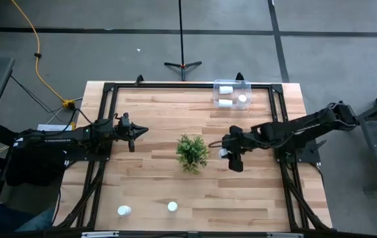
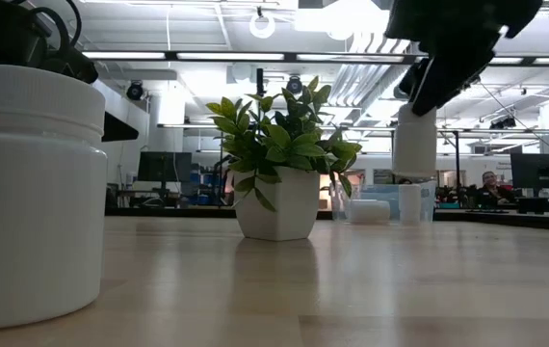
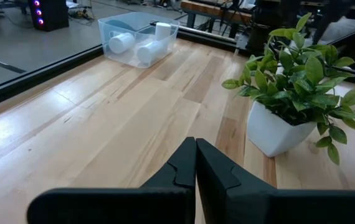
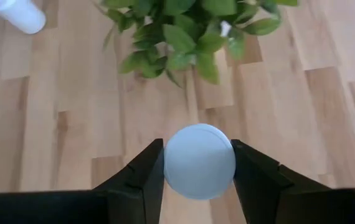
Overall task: Pick and place pill bottles into a basket
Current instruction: Put the right white pill bottle into the transparent bin
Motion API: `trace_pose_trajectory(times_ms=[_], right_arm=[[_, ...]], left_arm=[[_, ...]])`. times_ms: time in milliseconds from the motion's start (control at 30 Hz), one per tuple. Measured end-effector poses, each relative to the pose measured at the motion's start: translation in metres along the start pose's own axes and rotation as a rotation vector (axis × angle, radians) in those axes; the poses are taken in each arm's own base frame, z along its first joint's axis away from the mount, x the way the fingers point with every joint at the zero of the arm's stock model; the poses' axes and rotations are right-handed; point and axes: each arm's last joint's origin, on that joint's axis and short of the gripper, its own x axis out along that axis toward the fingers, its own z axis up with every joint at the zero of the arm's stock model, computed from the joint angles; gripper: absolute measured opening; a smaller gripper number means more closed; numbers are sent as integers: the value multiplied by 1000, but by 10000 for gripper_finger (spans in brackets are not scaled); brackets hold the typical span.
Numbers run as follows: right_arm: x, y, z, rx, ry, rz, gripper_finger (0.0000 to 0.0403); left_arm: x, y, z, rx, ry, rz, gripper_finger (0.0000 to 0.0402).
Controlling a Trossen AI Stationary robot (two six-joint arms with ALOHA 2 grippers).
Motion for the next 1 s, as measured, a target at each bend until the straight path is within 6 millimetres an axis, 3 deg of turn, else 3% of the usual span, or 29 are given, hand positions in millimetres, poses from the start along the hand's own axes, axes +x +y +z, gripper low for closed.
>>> trace_pose_trajectory(times_ms=[533,1000], right_arm=[[-2,-65,13,20,-5,-44,147],[-13,-125,12,50,-29,-107,147]], left_arm=[[0,0,0,0,0,0,46],[0,0,0,0,0,0,46]])
